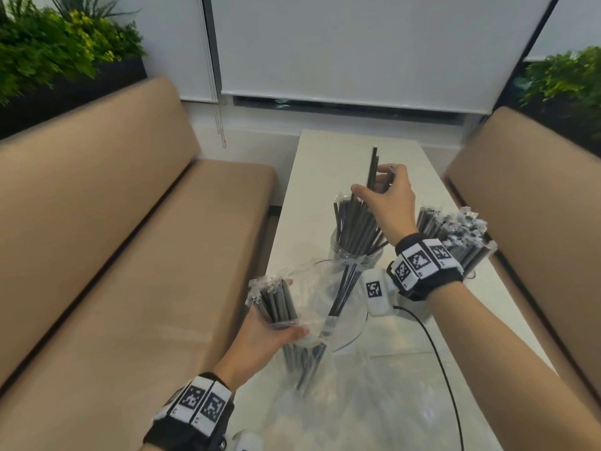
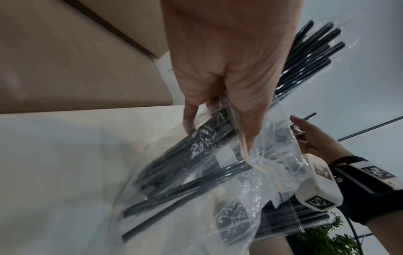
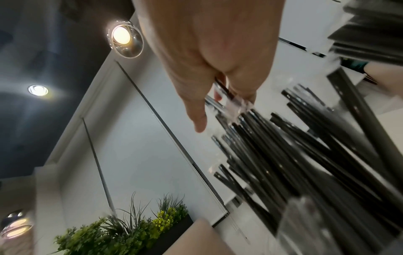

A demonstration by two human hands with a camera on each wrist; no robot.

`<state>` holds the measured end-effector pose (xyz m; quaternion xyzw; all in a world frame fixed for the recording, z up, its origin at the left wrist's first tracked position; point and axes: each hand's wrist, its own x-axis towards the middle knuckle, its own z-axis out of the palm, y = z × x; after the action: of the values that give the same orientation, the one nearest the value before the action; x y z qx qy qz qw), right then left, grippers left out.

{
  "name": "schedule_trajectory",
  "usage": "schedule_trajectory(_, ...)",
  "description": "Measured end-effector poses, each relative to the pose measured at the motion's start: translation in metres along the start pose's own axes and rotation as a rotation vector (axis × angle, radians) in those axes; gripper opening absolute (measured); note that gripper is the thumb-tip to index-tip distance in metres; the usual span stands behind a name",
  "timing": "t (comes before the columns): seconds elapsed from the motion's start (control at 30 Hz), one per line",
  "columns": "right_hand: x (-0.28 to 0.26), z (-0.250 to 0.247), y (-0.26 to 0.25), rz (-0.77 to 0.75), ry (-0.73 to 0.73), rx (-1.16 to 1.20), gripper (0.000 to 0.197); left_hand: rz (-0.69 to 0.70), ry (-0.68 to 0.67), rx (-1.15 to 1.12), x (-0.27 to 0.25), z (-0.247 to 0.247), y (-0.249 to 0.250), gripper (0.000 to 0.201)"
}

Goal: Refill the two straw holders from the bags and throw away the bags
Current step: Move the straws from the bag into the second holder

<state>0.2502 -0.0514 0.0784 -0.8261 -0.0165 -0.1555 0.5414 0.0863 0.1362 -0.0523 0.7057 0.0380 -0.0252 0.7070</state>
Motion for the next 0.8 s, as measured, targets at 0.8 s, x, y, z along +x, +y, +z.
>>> schedule_trajectory(0.8, -0.143, 0.017, 0.041, 0.162, -0.482, 0.111, 0.016, 0.097, -0.104, 0.133, -0.013, 0.013, 0.021, 0.070)
